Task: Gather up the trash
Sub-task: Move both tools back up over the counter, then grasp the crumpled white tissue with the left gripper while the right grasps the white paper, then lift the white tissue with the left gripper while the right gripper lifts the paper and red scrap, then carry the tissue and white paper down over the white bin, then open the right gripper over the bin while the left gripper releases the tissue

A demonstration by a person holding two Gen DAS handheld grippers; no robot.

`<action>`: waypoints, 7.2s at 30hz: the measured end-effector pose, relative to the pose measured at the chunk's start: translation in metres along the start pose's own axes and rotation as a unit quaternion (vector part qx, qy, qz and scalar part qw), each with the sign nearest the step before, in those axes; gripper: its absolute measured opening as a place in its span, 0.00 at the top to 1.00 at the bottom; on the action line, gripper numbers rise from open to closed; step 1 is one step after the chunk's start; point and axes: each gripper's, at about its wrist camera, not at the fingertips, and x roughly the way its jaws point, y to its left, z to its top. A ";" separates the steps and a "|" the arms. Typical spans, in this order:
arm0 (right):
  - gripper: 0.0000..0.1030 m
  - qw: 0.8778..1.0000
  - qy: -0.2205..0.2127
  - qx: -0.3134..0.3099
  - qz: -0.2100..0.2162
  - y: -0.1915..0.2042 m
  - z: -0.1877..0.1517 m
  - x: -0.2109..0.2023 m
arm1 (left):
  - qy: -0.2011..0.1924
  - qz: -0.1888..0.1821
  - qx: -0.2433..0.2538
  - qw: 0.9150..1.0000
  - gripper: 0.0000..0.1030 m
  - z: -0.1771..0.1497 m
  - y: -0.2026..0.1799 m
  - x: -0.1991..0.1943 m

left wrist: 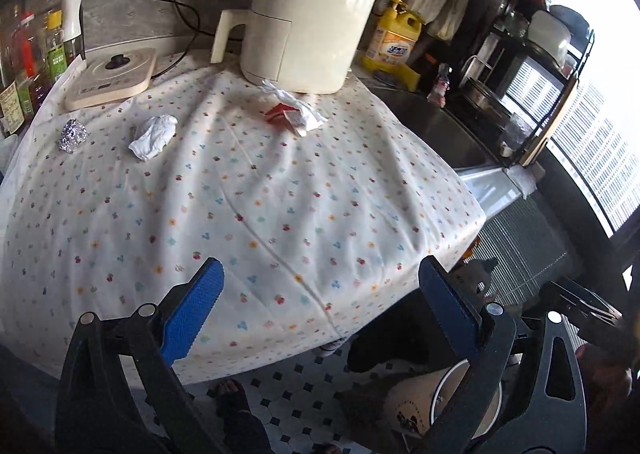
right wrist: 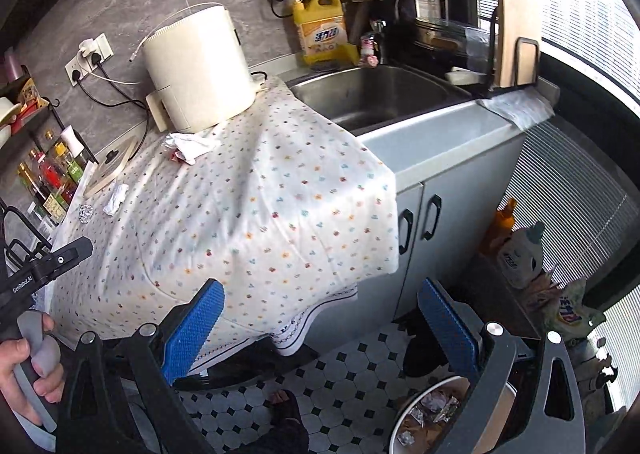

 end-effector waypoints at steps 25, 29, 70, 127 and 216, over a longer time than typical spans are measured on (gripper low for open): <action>0.08 0.998 0.011 -0.054 0.037 0.188 0.120 0.157 | 0.027 0.023 -0.058 0.998 0.07 0.105 0.181 0.095; 0.09 0.998 0.020 -0.047 0.031 0.199 0.129 0.176 | 0.051 0.017 -0.035 0.998 0.13 0.115 0.184 0.121; 0.98 0.996 0.042 -0.075 0.032 0.253 0.196 0.243 | 0.026 -0.031 -0.043 0.998 0.86 0.148 0.216 0.113; 0.99 0.999 -0.016 0.008 0.029 -0.053 0.002 -0.045 | 0.019 -0.056 0.049 0.997 0.86 -0.035 -0.091 -0.009; 0.38 0.949 0.050 0.282 -0.134 -0.254 -0.248 -0.124 | 0.206 -0.189 0.285 0.917 0.17 -0.181 -0.304 0.053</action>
